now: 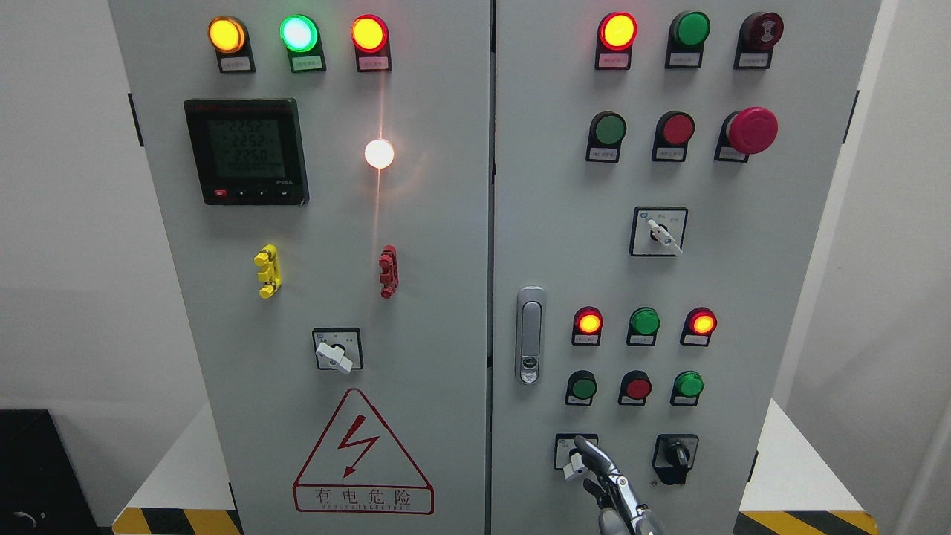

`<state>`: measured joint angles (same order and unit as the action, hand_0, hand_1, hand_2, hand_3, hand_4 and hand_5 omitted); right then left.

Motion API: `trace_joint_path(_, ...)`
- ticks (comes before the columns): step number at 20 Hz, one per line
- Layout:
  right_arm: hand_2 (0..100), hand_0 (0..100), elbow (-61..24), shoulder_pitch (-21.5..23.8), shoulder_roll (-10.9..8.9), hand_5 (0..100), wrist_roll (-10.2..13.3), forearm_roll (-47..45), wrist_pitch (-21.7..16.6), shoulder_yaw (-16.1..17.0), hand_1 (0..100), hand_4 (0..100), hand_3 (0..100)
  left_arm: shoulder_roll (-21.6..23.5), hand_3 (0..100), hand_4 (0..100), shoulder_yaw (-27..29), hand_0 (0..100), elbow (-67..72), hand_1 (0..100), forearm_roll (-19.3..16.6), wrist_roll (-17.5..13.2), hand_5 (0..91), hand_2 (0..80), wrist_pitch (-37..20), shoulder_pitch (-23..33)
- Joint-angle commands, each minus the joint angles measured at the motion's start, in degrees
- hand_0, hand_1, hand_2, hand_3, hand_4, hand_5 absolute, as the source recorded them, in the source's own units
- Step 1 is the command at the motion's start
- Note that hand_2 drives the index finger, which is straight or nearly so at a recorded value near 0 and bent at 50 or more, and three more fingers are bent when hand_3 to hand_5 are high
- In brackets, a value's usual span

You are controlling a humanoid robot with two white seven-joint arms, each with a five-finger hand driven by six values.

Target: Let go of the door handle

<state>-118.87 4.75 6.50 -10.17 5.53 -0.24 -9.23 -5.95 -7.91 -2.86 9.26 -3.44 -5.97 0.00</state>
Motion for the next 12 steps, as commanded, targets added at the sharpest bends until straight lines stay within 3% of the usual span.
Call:
trace_joint_path(1,0,34,0.0,-0.1,0.0,0,0.2,0.1,0.0,-0.2,1,0,0,0.0,0,0,0.0,12,0.0,56,0.0,0.0,0.0,0.0,0.0,0.5)
trace_joint_path(4,0,33,0.0,-0.4,0.0,0,1.2,1.7,-0.2,-0.3,5,5,4,0.0,0,0,0.0,12,0.0,56,0.0,0.0,0.0,0.0,0.0,0.5)
trace_joint_path(5,0,32,0.0,-0.8,0.0,7,1.6,2.9,-0.1,-0.3,13,19,11,0.0,0,0,0.0,12,0.0,56,0.0,0.0,0.0,0.0,0.0,0.5)
trace_joint_path(6,0,33,0.0,-1.1,0.0,15,2.3,4.2,0.1,-0.3,17,28,16,0.0,0,0,0.0,12,0.0,56,0.0,0.0,0.0,0.0,0.0,0.5)
trace_joint_path(8,0,37,0.1,-1.8,0.0,33,3.6,6.8,0.1,-0.2,24,42,27,0.0,0,0,0.0,12,0.0,56,0.1,0.0,0.0,0.0,0.0,0.5)
trace_joint_path(9,0,38,0.2,-1.9,0.0,34,4.0,8.2,0.1,-0.1,24,43,28,0.0,0,0,0.0,12,0.0,56,0.0,0.0,0.0,0.0,0.0,0.5)
trace_joint_path(10,0,40,0.2,-2.2,0.0,48,4.7,9.8,0.1,-0.1,27,52,38,0.0,0,0,0.0,12,0.0,56,0.0,0.0,0.0,0.0,0.0,0.5)
trace_joint_path(11,0,42,0.3,-2.7,0.0,53,5.4,11.6,0.1,-0.1,28,55,40,0.0,0,0,0.0,12,0.0,56,0.0,0.0,0.0,0.0,0.0,0.5)
trace_joint_path(12,0,44,0.5,-3.2,0.0,69,6.5,13.3,0.1,-0.2,30,65,50,0.0,0,0,0.0,12,0.0,56,0.1,0.0,0.0,0.0,0.0,0.5)
